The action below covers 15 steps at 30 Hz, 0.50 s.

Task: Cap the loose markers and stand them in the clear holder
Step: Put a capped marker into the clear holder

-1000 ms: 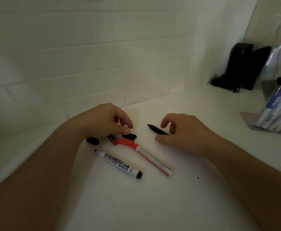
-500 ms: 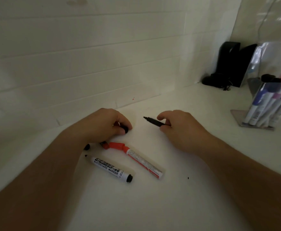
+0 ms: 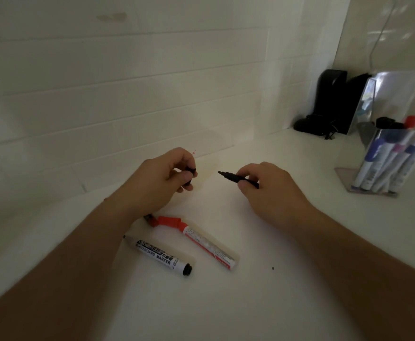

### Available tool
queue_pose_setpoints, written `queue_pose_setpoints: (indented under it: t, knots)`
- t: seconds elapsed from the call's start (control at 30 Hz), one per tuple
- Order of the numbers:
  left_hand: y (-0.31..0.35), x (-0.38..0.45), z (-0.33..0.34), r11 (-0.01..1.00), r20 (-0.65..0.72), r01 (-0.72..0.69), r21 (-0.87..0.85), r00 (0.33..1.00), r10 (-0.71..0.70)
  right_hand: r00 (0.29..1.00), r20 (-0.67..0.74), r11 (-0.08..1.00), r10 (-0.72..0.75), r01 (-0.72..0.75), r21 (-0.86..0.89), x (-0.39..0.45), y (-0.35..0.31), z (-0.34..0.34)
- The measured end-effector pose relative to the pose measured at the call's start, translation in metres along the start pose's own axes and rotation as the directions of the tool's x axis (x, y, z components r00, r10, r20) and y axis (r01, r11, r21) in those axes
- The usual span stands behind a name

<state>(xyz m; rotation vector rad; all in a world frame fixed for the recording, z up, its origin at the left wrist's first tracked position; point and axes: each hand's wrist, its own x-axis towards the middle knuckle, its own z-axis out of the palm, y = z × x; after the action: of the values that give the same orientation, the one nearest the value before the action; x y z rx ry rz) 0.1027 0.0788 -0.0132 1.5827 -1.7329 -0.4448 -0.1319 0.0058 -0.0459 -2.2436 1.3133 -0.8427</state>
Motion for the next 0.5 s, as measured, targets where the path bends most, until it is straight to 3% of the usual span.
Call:
queue_pose_setpoints:
  t: [0.23,0.5]
  knots:
    - [-0.002,0.001,0.009,0.994,-0.111,0.048,0.097,0.993,-0.037,0.979,-0.149,0.99,-0.137,0.134,-0.036,-0.003,-0.006,0.001]
    - [0.008,0.001,0.011,0.98,-0.121,-0.045,0.196,0.99,0.07,0.953,-0.212,0.976,-0.216,0.204,-0.075,-0.004,-0.013,0.005]
